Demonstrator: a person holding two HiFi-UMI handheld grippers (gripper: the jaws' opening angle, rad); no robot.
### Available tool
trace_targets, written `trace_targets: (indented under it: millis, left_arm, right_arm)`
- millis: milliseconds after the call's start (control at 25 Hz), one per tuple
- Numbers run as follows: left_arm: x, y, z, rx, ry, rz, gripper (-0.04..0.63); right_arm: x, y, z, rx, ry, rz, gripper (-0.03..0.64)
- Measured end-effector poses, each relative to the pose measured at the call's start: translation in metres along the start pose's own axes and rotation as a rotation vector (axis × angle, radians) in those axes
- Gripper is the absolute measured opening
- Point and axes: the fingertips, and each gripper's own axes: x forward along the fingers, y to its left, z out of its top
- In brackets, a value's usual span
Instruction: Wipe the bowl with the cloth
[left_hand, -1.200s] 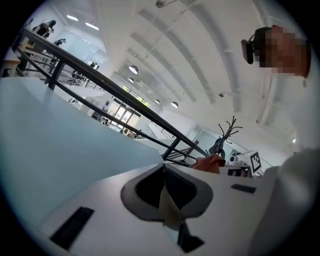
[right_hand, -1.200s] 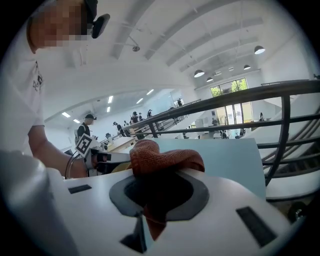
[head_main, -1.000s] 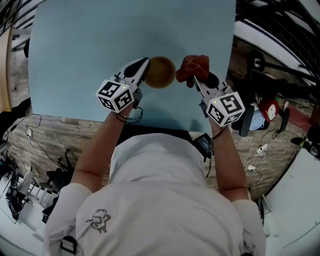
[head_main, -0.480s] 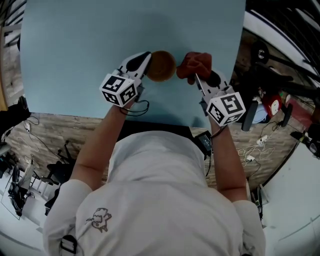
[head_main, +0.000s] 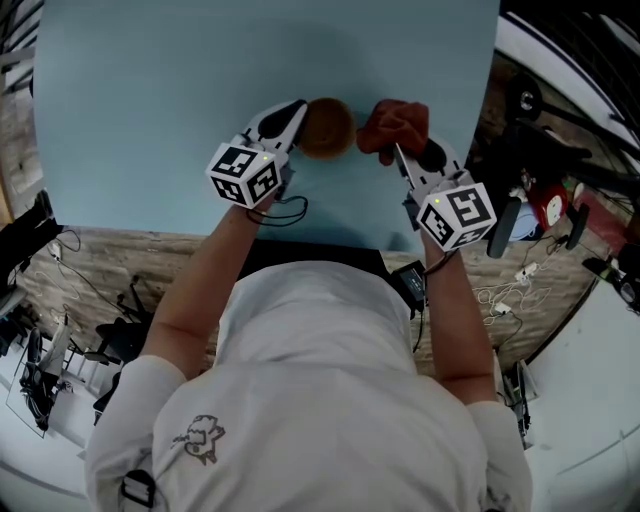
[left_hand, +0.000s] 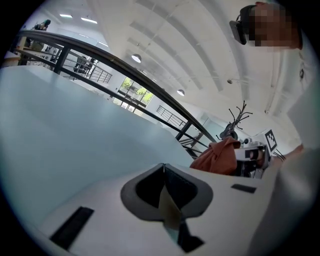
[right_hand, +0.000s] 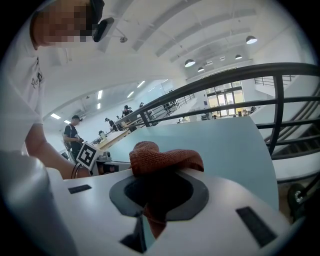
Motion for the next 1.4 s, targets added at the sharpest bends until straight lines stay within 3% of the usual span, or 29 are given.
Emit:
trace_targets:
  millis: [280,400,760,1120,1400]
  left_arm:
    - [0.005,0.003,-0.009,0.041,0.029,0.015,0.021]
    - [0.004,0.005,-0.011,0.039,0.037,0.015,0.097]
    - [-0.029,-0.008,0.014,0.079,-0.025,0.026,0.103]
    - [-0.078,-0.083,0.077,0.226,-0.136,0.025,0.028]
    - [-0.124,-0.173,0.118,0.348,-0.202,-0.073,0.014]
  right_arm:
    - [0.0,0.001,0.0,-0.003,0.013,0.001,0.063]
    - [-0.001,0.002,0.0,-0.008,0.016,-0.004,0.063]
    - [-0.027,0.026,0.022,-0.071,-0.025,-0.01,0.063]
    - [-0.078,0.075,0.069,-0.173,-0.127,0.035,0.063]
    - [-0.127,0.111,0.102,-0.234,-0.239,0.111,0.063]
